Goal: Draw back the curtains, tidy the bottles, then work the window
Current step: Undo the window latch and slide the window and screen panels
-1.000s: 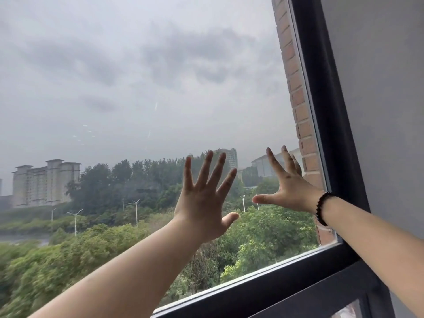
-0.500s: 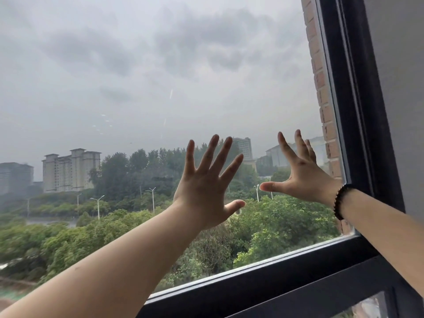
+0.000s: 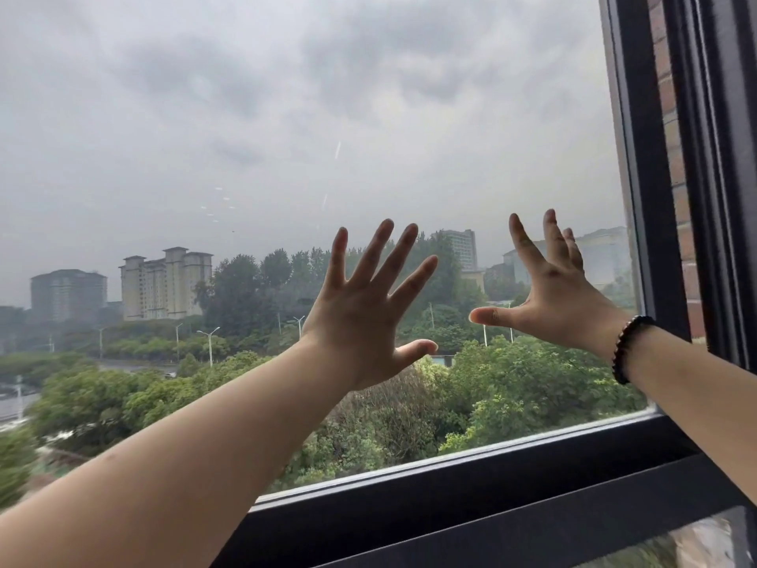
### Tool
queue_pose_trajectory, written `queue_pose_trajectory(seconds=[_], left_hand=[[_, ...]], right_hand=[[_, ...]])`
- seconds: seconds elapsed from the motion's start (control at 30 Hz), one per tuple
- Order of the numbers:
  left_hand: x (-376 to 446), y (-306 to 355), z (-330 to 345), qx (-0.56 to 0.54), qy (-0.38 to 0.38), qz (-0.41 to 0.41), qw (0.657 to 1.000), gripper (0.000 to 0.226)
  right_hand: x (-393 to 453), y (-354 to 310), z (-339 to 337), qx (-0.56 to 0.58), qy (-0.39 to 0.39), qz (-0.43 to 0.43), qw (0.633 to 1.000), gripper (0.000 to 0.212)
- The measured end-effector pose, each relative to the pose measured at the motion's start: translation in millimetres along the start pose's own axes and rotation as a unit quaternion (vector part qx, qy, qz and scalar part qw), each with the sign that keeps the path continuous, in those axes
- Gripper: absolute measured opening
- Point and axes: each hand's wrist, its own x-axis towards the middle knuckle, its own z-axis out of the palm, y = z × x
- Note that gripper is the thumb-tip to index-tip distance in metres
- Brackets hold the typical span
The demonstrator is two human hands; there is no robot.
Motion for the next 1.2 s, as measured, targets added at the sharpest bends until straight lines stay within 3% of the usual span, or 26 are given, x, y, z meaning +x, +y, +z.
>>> queue_pose_trajectory(seconds=[0.83,1.2], left_hand=[[-97.7,-107.0,-8.0,0.004,0.012,-0.010,1.000,0.094],[-122.8,-110.3,-17.2,-0.029,0.012,-0.057,0.998,0.118]], right_hand=[[-17.7,-130.9,42.4,-0.003,0.003,-0.050,0.999,0.128],[-24.7,-188.6,63.6,-0.021,0.021,-0.072,0.997,0.127]])
